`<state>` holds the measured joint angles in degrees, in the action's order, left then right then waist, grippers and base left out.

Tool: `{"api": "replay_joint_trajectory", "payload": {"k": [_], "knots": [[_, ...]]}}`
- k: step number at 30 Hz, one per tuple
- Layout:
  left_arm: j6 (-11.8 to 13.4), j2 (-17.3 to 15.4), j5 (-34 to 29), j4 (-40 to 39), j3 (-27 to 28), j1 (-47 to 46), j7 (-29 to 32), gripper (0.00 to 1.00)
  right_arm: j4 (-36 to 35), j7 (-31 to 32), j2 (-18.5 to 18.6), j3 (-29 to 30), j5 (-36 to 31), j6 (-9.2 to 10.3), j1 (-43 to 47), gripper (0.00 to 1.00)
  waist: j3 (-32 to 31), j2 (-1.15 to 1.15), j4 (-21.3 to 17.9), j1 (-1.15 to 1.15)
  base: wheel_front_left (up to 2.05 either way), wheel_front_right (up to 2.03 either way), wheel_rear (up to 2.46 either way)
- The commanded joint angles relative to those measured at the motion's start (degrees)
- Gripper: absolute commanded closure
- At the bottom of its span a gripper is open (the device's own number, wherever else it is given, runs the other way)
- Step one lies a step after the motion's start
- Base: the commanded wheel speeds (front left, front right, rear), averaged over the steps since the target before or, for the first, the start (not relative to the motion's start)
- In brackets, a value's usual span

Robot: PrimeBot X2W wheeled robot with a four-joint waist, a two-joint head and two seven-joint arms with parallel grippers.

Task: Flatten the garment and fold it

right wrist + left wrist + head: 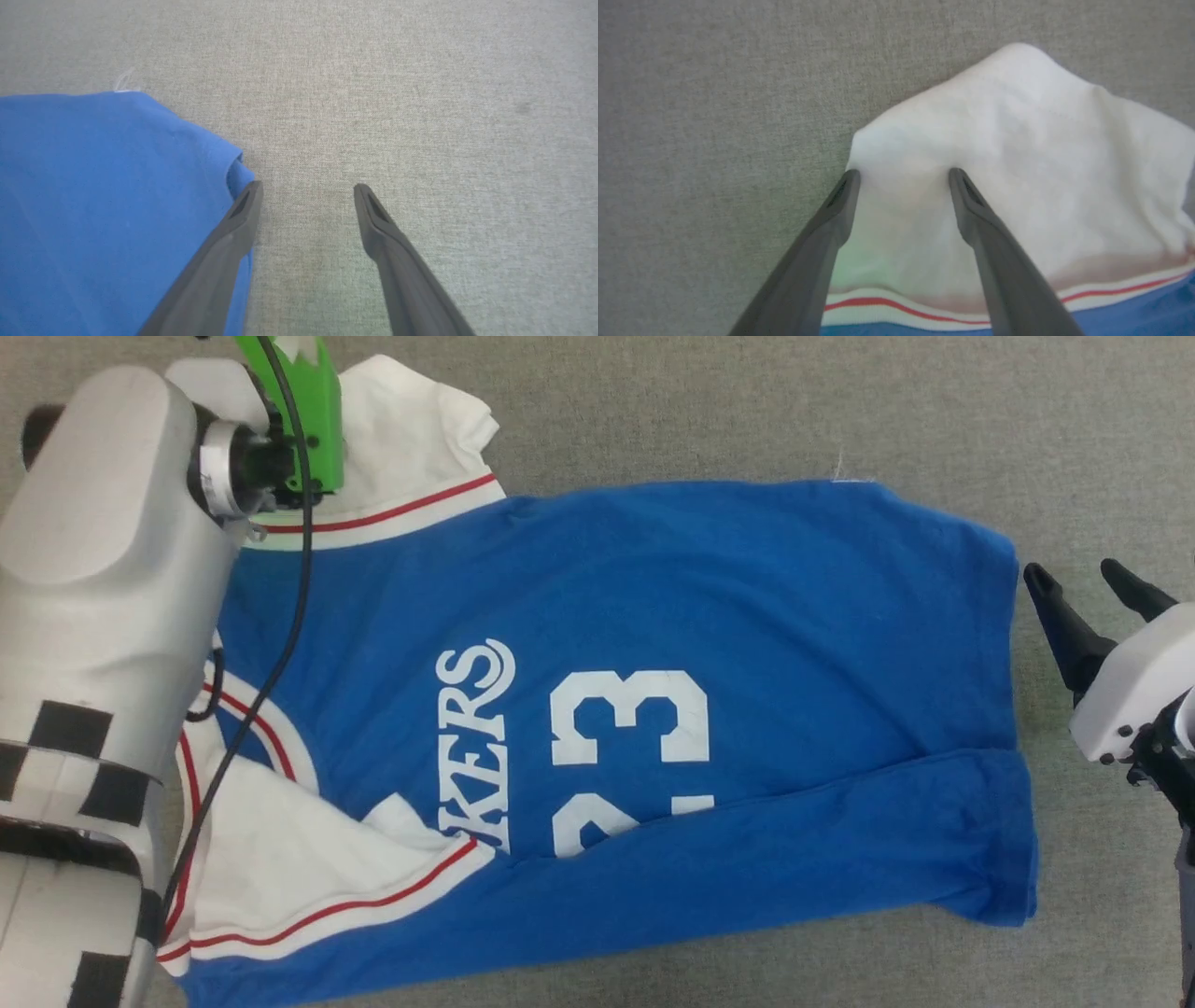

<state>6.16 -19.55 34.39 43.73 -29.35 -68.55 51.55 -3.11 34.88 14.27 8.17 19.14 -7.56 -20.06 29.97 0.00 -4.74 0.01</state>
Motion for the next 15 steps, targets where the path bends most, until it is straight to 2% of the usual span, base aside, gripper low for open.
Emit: {"api": "replay_joint_trajectory", "payload": {"k": [1, 8, 9, 10, 11, 15], "knots": [[0.8, -0.8, -0.4, 0.3, -0.4, -0.4, 0.9, 0.0, -0.6, 0.2, 0.1, 0.1, 0.1, 0.08, -0.5, 0.0, 1.4, 0.0, -0.5, -0.01, 0.0, 0.0, 0.0], [3.1, -1.1, 1.3, 0.0, 0.5, 0.7, 5.1, 0.0, -1.5, 0.3, -0.1, 0.2, 0.1, 0.08, -0.5, 0.0, 3.0, 0.0, -0.7, -0.01, 0.0, 0.0, 0.0], [3.6, -1.0, 1.8, -0.2, 0.8, 1.0, 5.9, 0.38, -1.5, 0.2, -0.1, 0.2, 0.0, 0.08, -0.5, 0.0, 3.1, 0.0, -0.6, -0.01, 0.0, 0.0, 0.0], [3.9, -1.0, 2.1, -0.5, 0.9, 1.1, 6.3, 0.95, -1.6, 0.2, -0.1, 0.1, 0.1, 0.08, -0.6, 0.0, 3.2, 0.0, -0.6, -0.01, 0.0, 0.0, 0.0], [4.1, -1.0, 2.5, -0.7, 1.1, 1.4, 7.1, 1.0, -1.7, 0.2, -0.1, 0.1, 0.1, 0.08, -0.6, 0.0, 3.3, 0.0, -0.6, -0.01, 0.0, 0.0, 0.0], [4.4, -1.4, 3.6, -2.6, 1.8, 2.0, 7.9, 1.0, -2.1, 0.0, 0.1, -0.1, 0.0, 0.08, -1.1, 0.0, 3.4, 0.0, -0.4, -0.01, 0.0, 0.0, 0.0]]}}
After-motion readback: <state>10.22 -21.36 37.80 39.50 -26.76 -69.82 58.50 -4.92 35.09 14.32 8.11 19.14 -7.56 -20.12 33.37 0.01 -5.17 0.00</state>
